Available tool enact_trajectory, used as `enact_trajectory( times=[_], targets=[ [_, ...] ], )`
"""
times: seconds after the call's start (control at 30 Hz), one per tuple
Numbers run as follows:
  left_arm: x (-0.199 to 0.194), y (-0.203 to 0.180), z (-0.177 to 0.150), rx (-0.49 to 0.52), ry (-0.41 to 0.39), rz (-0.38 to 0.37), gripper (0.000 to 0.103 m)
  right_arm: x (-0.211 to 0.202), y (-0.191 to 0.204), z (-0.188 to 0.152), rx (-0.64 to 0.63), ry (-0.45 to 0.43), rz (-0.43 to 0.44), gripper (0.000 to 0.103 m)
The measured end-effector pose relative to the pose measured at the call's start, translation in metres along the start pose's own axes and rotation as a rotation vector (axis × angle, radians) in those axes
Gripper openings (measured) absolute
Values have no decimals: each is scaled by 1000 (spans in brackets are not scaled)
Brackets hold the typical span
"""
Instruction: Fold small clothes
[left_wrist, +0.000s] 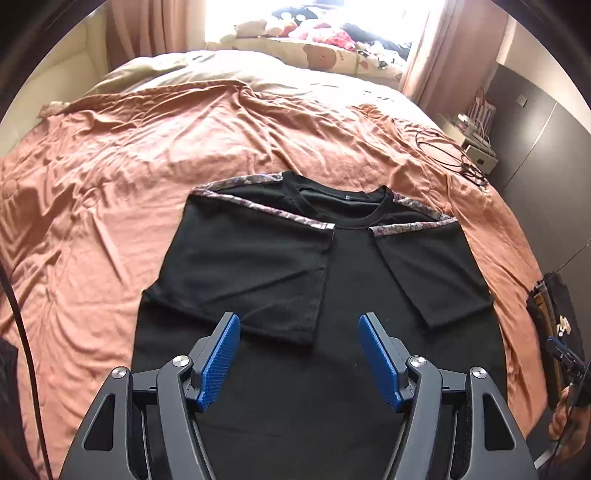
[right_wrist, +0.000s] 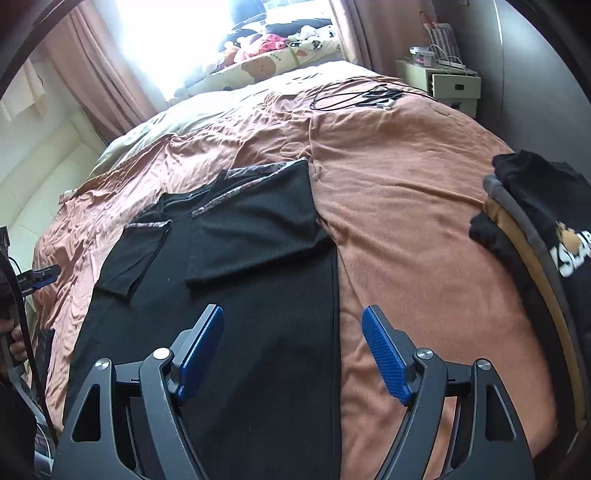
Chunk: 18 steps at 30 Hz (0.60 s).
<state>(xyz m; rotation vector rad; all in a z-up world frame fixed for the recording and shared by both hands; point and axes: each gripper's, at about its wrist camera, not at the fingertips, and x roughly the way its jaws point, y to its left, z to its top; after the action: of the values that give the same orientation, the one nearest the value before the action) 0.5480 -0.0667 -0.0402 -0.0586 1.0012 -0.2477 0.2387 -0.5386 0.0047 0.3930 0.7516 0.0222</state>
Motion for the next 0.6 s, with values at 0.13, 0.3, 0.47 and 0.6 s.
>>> enact_trajectory(
  times=[0.13,0.3,0.47,0.6],
  targets=[
    [-24,15,-22,-20,-15,-6,69,-24,1,-21,6,-1,9,76],
    [-54,35,-50,-48,-35,-10,69,-49,5,-51,-5,4,18,76],
    [-78,54,-84,-63,-46,5,69,-70,-1,-78,0,6,24,76],
    [-91,70,-114,-77,-47,18,69,-81,-7,-99,4,15,29,76]
  ],
)
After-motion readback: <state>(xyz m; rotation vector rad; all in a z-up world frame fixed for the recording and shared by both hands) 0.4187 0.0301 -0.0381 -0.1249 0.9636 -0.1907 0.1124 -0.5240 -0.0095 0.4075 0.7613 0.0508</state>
